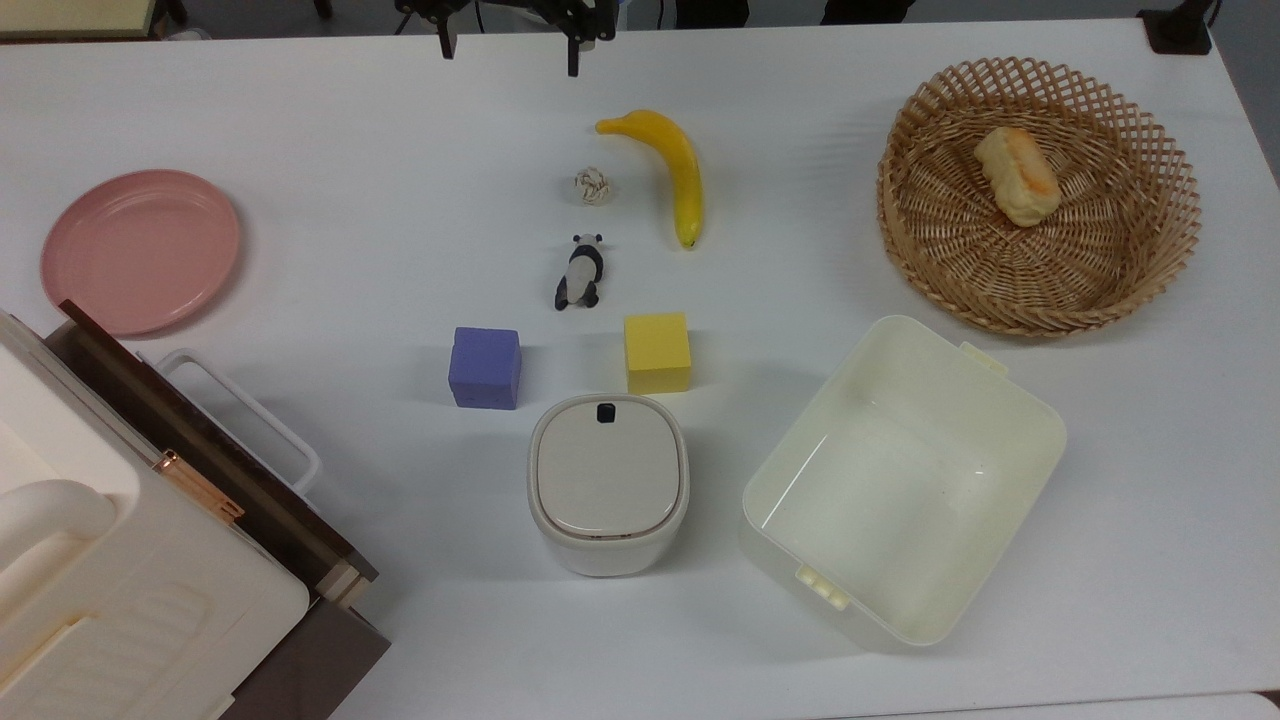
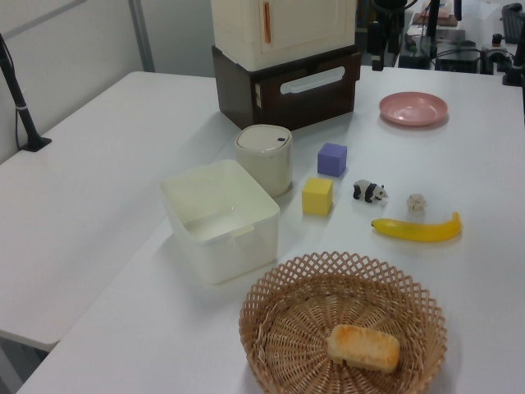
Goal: Open the drawer
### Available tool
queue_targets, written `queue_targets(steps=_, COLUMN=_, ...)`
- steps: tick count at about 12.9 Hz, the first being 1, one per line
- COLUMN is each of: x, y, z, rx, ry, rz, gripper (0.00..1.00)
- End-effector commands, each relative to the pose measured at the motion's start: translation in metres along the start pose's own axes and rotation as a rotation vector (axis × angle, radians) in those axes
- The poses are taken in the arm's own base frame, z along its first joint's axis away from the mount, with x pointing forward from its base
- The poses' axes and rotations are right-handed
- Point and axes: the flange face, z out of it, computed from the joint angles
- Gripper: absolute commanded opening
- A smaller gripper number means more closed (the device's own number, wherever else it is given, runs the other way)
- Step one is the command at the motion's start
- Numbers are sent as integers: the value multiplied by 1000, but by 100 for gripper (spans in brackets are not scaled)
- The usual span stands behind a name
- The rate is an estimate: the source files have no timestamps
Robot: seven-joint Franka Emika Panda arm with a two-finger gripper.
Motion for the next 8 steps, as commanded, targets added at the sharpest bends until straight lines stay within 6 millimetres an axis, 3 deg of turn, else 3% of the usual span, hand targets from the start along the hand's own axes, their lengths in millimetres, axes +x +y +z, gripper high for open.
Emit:
queue_targets(steps=1, x=0, y=0, z=4, rx=-1, ry=8, rz=11, gripper=100)
queue_targets(steps=4, x=2, y=8, z=6, rx=-1, ry=8, rz=26, gripper=100)
queue_targets(steps=8, x=6, y=4, z=12, rx=-1, ry=-1, rz=18, gripper=100)
